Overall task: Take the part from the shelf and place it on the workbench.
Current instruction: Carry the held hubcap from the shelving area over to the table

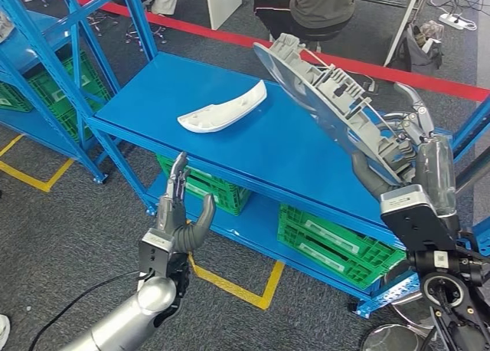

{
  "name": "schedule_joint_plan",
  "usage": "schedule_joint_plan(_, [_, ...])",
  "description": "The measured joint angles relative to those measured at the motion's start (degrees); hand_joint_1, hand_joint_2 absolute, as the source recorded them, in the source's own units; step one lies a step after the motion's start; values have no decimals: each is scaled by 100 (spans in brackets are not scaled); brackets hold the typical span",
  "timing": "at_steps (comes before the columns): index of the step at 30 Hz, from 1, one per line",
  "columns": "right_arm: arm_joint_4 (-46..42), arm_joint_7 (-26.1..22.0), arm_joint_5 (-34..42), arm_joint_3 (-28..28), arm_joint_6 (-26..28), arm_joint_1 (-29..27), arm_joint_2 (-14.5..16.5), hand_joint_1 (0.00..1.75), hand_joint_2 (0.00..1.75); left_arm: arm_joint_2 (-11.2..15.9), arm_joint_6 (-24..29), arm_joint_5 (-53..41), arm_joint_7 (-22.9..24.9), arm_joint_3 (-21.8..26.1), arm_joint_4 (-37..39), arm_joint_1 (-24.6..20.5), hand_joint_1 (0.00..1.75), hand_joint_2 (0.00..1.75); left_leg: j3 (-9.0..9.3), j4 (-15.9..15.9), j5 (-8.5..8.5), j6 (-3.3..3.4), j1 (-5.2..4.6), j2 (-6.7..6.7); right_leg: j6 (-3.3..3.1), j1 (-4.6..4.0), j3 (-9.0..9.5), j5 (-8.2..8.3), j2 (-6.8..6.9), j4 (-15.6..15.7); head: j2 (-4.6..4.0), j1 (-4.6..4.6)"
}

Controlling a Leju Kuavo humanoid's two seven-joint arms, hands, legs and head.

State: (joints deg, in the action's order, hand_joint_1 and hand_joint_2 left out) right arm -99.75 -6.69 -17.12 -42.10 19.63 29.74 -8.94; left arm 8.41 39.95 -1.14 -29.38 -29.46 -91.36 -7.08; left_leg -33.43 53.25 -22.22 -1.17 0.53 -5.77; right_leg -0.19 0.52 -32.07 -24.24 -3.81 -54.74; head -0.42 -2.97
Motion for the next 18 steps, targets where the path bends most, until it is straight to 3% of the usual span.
schedule_joint_plan(18, [3, -92, 288, 35, 16, -11, 0, 175, 175, 4, 0, 3, 15, 7, 0, -28, 0, 175, 0, 0, 0, 0, 0, 0, 0, 0, 0, 0, 0, 0, 0, -1])
